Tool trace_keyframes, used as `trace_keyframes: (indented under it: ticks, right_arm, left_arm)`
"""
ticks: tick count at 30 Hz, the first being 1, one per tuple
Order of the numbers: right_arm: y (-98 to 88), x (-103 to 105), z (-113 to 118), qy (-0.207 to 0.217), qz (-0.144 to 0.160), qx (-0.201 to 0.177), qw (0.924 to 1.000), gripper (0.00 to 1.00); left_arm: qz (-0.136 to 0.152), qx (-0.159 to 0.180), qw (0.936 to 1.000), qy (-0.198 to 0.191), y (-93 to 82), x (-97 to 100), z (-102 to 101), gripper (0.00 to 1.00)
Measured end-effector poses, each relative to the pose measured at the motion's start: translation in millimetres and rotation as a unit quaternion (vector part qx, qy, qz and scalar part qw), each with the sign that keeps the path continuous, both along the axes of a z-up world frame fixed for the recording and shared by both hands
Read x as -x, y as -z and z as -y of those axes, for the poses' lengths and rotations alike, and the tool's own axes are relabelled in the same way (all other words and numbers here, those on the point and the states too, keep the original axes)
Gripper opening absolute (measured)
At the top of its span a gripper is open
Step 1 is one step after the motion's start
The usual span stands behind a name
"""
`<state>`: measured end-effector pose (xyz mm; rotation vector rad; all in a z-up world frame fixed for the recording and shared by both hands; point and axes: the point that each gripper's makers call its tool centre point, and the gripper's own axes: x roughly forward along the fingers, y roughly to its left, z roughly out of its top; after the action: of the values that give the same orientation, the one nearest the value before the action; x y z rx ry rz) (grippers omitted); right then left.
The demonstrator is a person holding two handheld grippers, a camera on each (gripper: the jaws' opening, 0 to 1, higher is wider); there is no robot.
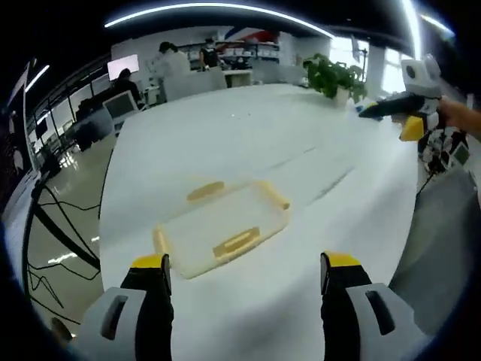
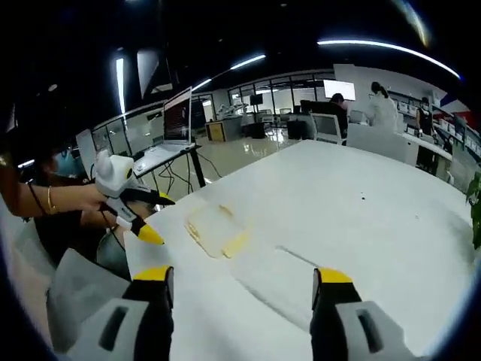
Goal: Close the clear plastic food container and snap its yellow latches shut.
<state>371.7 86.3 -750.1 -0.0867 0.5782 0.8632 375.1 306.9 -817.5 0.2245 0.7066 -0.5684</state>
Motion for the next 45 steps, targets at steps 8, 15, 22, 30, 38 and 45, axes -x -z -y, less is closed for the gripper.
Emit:
trace_keyframes:
  ticks: [8, 15, 22, 30, 38, 45]
  right_arm:
    - [4.7, -18.6, -35.9, -0.066, 0.001, 0.016, 0.9977, 0.75]
    - [13.7, -27.7, -64.8, -0.105, -0.007, 0.010, 0.9944, 0.75]
    - [26.3, -33.5, -86.9, -0.129, -0.013, 0.016, 0.9914, 0.75]
    - [45.3, -44.3, -111.0, -0.173, -0.015, 0.045, 0.9838, 0.75]
    - [70.1, -47.2, -134.7, -0.211, -0.027, 0.084, 0.9734, 0.75]
    - [100.0, -53.5, -155.8, -0.232, -0.039, 0.141, 0.9616, 0.76]
  left_arm:
    - [-0.001, -0.059, 0.9953, 0.077, 0.4, -20.9, -15.6, 0.80]
    - [-0.004, -0.094, 0.9869, 0.131, 0.0, -36.5, -22.6, 0.80]
    - [-0.013, -0.120, 0.9783, 0.168, 4.9, -50.1, -31.1, 0.79]
    - [-0.036, -0.158, 0.9606, 0.226, 22.0, -51.7, -36.6, 0.79]
    - [-0.052, -0.163, 0.9515, 0.255, 36.1, -61.8, -34.1, 0.78]
    - [-0.069, -0.153, 0.9512, 0.259, 47.9, -68.5, -32.8, 0.77]
